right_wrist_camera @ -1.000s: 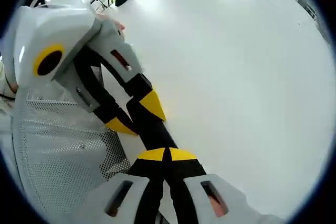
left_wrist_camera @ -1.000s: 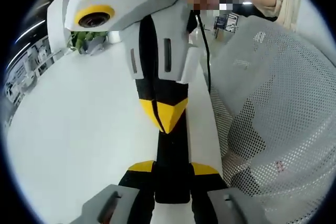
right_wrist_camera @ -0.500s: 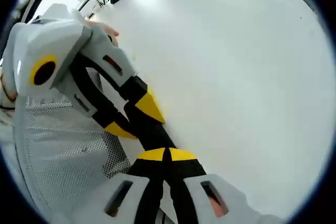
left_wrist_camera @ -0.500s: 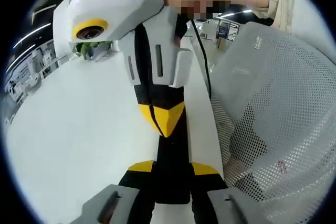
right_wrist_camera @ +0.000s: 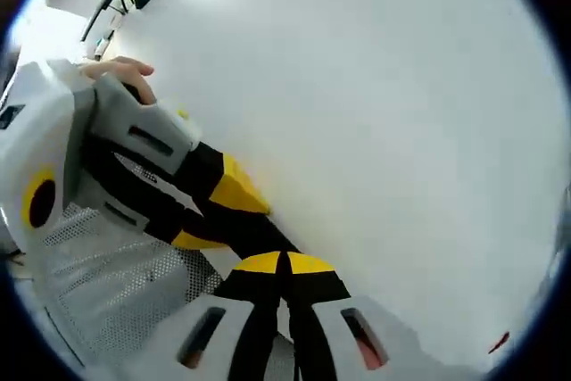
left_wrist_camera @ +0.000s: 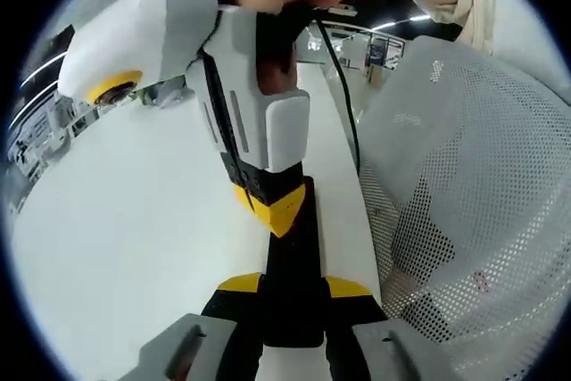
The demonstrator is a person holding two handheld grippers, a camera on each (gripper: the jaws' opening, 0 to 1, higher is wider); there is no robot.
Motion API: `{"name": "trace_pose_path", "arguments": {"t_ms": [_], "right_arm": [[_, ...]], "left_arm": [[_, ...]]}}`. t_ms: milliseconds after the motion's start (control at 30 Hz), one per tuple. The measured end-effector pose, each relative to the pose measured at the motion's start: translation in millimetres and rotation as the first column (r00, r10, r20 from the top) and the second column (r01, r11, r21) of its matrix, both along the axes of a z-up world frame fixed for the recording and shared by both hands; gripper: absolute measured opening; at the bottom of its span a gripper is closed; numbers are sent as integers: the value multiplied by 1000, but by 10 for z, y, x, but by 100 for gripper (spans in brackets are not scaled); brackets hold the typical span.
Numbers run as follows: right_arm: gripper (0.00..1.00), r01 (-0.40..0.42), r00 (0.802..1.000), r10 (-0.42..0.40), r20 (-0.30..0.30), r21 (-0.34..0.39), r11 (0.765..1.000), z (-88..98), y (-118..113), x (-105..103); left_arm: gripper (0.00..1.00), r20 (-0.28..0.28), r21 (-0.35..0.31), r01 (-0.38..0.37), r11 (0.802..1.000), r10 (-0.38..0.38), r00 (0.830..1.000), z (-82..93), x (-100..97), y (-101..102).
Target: Press the specified remote control buttons in sequence, fully releasing each button before pressing the next.
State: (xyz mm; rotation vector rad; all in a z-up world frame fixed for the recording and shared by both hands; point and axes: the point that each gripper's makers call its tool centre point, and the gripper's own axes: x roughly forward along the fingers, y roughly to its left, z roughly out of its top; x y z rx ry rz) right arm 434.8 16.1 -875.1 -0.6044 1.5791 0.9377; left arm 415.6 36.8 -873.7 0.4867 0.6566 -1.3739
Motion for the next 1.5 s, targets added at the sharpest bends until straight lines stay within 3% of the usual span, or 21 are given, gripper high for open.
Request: {"name": "trace_pose_path", "arguments": {"t_ms": [200, 367, 467, 533, 800, 1000, 1167, 1300, 1367, 1433, 1500], "right_arm": [[0, -5, 1000, 5, 16, 12, 1000, 1, -14, 1], [0, -1, 1000, 0, 14, 66, 998, 6, -17, -4], [0, -64, 994, 51, 93, 148, 987, 22, -5, -9], [0, -146, 981, 116, 155, 196, 970, 41, 1, -37], [0, -169, 958, 61, 282, 378, 910, 69, 9, -36], [0, -150, 954, 0, 298, 479, 865, 78, 11, -67], [0, -112, 972, -35, 233, 585, 803, 117, 110, -191], [0, -258, 931, 69, 359, 511, 820, 107, 125, -175], [0, -326, 889, 116, 442, 437, 838, 89, 94, -83], [0, -360, 884, 154, 441, 433, 826, 98, 120, -132], [0, -418, 862, 214, 460, 406, 813, 96, 118, -159]], "left_arm": [[25, 3, 7, 3, 1000, -3, 1000, -4, 2, 0], [25, 0, 8, 1, 1000, -1, 1000, -3, 3, 1], [25, -5, 9, -2, 1000, 2, 1000, -3, 5, -1], [25, -8, 7, -4, 1000, 4, 1000, 1, 5, -3], [25, -12, 7, -11, 1000, 11, 1000, 3, 8, -5], [25, -12, 6, -7, 1000, 7, 1000, 2, -3, -10], [25, -15, 4, -12, 1000, 12, 1000, 5, -3, -12], [25, -15, 3, -11, 1000, 12, 1000, 1, -1, -10], [25, -15, 2, -12, 1000, 13, 1000, 3, 1, -11], [25, -14, 3, -13, 1000, 13, 1000, 0, 1, -12], [25, -12, 3, -10, 1000, 10, 1000, 0, -1, -13]]}}
